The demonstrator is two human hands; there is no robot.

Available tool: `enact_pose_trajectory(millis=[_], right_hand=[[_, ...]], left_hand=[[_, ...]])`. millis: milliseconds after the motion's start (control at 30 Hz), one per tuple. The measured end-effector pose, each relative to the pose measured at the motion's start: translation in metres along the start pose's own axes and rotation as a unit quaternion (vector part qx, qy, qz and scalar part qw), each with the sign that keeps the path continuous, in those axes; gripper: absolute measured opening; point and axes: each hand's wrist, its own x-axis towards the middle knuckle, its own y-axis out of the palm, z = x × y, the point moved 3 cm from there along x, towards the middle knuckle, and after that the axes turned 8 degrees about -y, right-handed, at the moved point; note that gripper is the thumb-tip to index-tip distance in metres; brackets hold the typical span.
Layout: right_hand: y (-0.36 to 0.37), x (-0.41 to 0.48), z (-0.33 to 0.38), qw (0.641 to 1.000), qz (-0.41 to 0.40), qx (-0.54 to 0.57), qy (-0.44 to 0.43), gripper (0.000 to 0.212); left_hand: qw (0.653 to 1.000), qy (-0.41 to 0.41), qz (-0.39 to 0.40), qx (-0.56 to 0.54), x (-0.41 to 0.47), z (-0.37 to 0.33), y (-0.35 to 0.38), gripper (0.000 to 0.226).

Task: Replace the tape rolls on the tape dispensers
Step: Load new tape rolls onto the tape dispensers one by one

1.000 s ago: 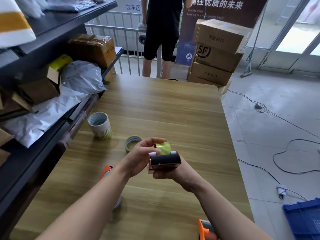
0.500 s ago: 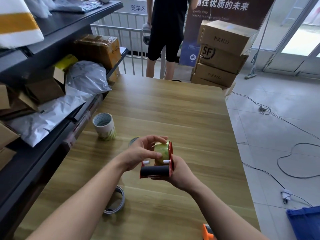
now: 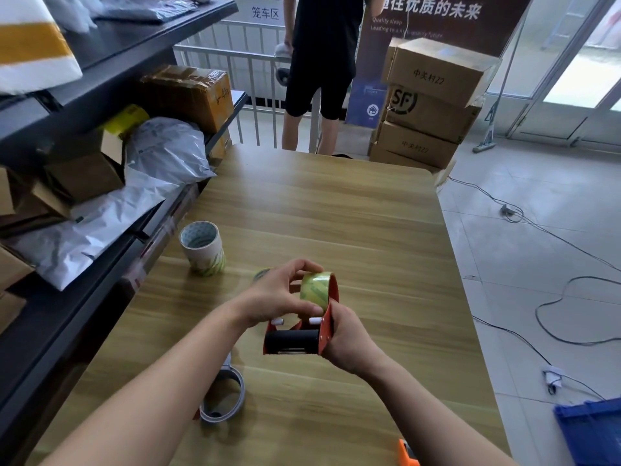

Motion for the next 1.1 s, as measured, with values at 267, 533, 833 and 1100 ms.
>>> enact_pose_trajectory(millis=[267,533,833,1100], right_hand=[[0.01,0.006,0.004,0.999,-0.004,-0.031,-0.041,0.055],[0.014,0.011,0.003,0.995,-0.009,-0.073,-0.06,0.051],[0.024,0.017,0.004,0.996,0.004,-0.06,-0.064,0.055],[0.021,0.016,-0.003,0.997,0.004,-0.075,-0.033,0.025]], left_hand=[[0.997,-0.065,0.049,0.005,0.005,0.007,-0.016,0.055],[1.0,-0.011,0.003,0.002,0.004,0.001,-0.024,0.048],[0.994,-0.023,-0.102,-0.018,0.01,-0.002,-0.036,0.01],[0.984,-0.01,-0.148,0.103,0.02,-0.006,-0.03,0.013]])
